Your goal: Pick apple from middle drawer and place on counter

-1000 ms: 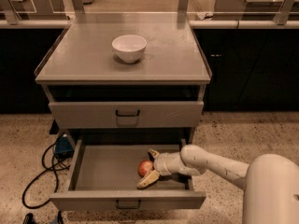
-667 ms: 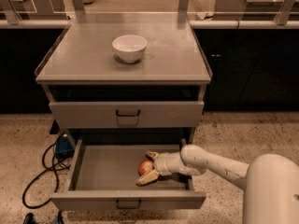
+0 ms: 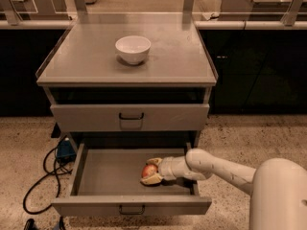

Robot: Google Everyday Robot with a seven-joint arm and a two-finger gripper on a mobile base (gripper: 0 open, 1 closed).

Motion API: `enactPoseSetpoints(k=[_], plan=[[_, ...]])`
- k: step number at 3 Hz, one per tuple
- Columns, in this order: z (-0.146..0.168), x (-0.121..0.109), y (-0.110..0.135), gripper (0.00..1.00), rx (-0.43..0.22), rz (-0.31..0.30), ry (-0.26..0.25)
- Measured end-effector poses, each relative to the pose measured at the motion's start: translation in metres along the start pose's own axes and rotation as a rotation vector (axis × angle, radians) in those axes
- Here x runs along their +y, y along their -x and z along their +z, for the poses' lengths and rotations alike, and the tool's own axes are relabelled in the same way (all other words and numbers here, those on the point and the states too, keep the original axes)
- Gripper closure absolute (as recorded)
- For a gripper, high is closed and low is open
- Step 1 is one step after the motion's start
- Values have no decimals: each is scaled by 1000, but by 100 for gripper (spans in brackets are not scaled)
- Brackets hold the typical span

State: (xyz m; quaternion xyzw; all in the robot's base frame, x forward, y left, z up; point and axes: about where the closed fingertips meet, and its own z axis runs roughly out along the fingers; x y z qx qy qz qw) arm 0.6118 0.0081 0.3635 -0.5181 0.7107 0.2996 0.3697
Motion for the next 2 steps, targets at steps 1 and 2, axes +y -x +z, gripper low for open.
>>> enactPoseSetpoints(k=[1,2], plan=[[-11,10,5,89,33,-20,-23],[-51,27,35,100,56,-62,-71]])
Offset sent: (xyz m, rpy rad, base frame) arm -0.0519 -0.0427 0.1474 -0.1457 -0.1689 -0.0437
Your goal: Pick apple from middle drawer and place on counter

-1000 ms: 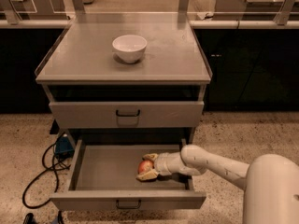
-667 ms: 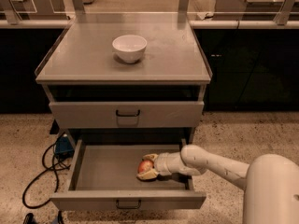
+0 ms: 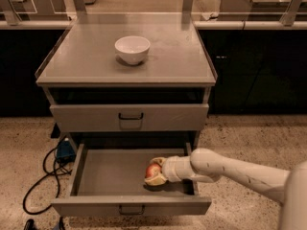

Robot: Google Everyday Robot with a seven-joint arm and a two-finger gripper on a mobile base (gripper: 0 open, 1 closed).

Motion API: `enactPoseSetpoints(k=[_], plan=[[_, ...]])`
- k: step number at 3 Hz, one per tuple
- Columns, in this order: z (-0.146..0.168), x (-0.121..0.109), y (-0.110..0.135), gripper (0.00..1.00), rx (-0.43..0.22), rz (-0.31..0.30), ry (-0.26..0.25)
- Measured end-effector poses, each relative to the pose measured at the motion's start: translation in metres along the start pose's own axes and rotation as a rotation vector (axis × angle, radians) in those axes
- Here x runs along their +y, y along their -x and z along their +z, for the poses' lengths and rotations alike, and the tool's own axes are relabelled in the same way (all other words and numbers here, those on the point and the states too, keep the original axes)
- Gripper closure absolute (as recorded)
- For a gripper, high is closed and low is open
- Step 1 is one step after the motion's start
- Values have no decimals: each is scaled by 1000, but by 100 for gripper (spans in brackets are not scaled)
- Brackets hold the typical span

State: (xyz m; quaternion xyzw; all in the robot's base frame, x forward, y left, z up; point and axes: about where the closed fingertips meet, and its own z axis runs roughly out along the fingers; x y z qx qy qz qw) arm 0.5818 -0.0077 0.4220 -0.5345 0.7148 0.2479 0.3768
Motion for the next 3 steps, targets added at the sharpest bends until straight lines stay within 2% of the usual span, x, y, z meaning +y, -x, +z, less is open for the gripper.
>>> enactPoseSetpoints(k=[1,2,3], plan=[[-65,0,46,100,14,-51,-106],[-134,-22,94,100,32,-79,-241],[-195,-55,139,100,34,-71,-351]])
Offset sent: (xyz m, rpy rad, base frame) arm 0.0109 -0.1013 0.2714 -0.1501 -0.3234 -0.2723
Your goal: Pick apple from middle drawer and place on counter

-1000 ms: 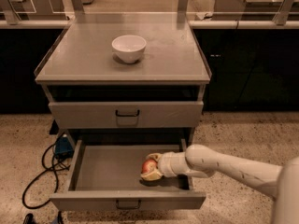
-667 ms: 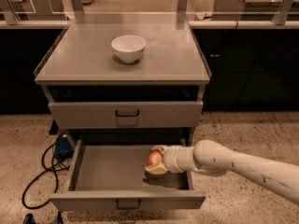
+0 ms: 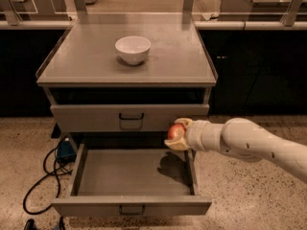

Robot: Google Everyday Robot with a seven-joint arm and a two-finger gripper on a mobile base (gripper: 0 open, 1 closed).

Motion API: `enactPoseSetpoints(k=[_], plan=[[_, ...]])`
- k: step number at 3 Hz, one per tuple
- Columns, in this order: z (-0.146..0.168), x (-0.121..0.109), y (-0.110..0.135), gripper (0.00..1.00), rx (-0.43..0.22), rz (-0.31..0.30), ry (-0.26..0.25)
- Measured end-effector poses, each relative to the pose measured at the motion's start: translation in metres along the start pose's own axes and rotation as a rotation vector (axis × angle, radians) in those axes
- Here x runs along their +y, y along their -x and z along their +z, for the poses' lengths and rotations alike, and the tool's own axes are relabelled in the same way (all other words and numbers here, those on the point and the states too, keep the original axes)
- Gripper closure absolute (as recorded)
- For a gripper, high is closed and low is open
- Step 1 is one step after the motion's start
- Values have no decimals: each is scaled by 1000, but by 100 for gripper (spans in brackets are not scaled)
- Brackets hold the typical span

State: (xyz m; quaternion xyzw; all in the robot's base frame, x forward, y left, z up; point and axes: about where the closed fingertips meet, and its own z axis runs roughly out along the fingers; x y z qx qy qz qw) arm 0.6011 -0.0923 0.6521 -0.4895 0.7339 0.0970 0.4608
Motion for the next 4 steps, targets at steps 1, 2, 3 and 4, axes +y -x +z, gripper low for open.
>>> enactPoseSetpoints(k=[1,2,3,4], plan=[[-6,-5,8,100,0,-10,-12],[-20,-11,20,100,29,-24,-14],[-50,-13,35,100,122,-15,-22],[-84,-6,38,100,260,-80,-40]])
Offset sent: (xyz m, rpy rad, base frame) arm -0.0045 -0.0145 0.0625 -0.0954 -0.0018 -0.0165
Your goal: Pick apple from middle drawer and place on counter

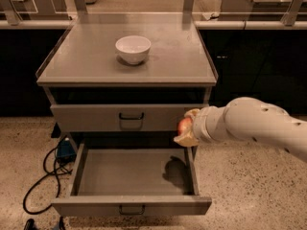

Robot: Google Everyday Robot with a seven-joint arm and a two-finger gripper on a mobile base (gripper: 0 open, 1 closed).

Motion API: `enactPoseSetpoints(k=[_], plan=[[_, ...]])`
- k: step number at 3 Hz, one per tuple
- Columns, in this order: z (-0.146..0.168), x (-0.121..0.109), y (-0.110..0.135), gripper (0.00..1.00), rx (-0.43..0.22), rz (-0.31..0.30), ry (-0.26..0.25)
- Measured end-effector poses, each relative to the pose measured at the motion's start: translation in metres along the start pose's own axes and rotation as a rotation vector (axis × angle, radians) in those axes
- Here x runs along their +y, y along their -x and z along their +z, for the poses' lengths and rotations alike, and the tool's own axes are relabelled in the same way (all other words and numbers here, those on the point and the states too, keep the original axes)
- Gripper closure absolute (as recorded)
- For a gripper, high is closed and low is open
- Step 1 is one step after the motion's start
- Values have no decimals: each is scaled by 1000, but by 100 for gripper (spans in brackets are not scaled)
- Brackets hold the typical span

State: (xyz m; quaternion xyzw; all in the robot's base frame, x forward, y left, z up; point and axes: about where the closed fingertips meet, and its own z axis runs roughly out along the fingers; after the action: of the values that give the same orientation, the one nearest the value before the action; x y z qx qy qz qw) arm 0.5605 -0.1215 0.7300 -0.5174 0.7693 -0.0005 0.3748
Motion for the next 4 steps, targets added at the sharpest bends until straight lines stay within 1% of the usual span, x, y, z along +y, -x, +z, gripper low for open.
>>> enactPoseSetpoints(k=[1,2,3,4], plan=[[-68,-34,43,100,-9,-54,-137],[-104,-41,67,100,-40,-75,-197],[-103,-57,64,100,-59,-42,-191],[-111,-99,57,100,-103,19,-206]])
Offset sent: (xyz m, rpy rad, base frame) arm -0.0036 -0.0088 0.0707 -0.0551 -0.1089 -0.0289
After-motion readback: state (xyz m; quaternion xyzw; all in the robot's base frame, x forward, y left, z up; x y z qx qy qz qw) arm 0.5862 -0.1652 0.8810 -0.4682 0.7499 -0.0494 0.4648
